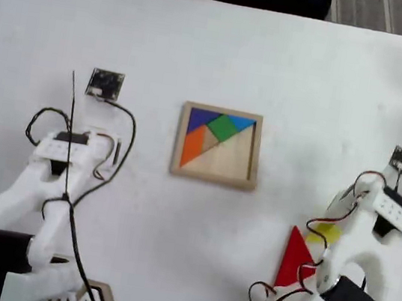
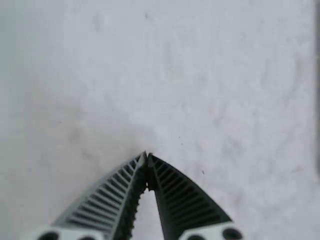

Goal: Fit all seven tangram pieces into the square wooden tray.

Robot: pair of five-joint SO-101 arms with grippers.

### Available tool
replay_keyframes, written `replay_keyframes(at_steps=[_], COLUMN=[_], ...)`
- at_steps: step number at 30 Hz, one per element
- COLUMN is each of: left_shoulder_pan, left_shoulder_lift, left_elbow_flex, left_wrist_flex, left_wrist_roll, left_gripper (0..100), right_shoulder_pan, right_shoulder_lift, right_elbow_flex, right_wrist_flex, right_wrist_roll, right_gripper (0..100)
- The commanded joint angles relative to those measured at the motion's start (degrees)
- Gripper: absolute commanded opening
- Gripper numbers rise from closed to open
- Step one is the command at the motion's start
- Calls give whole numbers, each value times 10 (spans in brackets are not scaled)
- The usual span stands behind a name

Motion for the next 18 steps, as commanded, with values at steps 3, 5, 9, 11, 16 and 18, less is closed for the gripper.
replay_keyframes(at_steps=[3, 5, 9, 11, 16, 18], left_shoulder_pan=[6, 6, 6, 6, 6, 6], left_shoulder_lift=[-25, -25, -25, -25, -25, -25], left_elbow_flex=[-13, -13, -13, -13, -13, -13], left_wrist_flex=[3, 3, 3, 3, 3, 3], left_wrist_roll=[-4, -4, -4, -4, -4, -4], left_gripper=[24, 24, 24, 24, 24, 24], right_shoulder_pan=[12, 0, -15, -15, -10, 3], right_shoulder_lift=[-29, -29, -29, -29, -30, -35], right_elbow_flex=[19, 20, 21, 18, 15, 3], right_wrist_flex=[-29, -28, 0, 11, 26, 38], right_wrist_roll=[-6, -6, -6, -6, -11, -11], right_gripper=[160, 193, 320, 340, 340, 340])
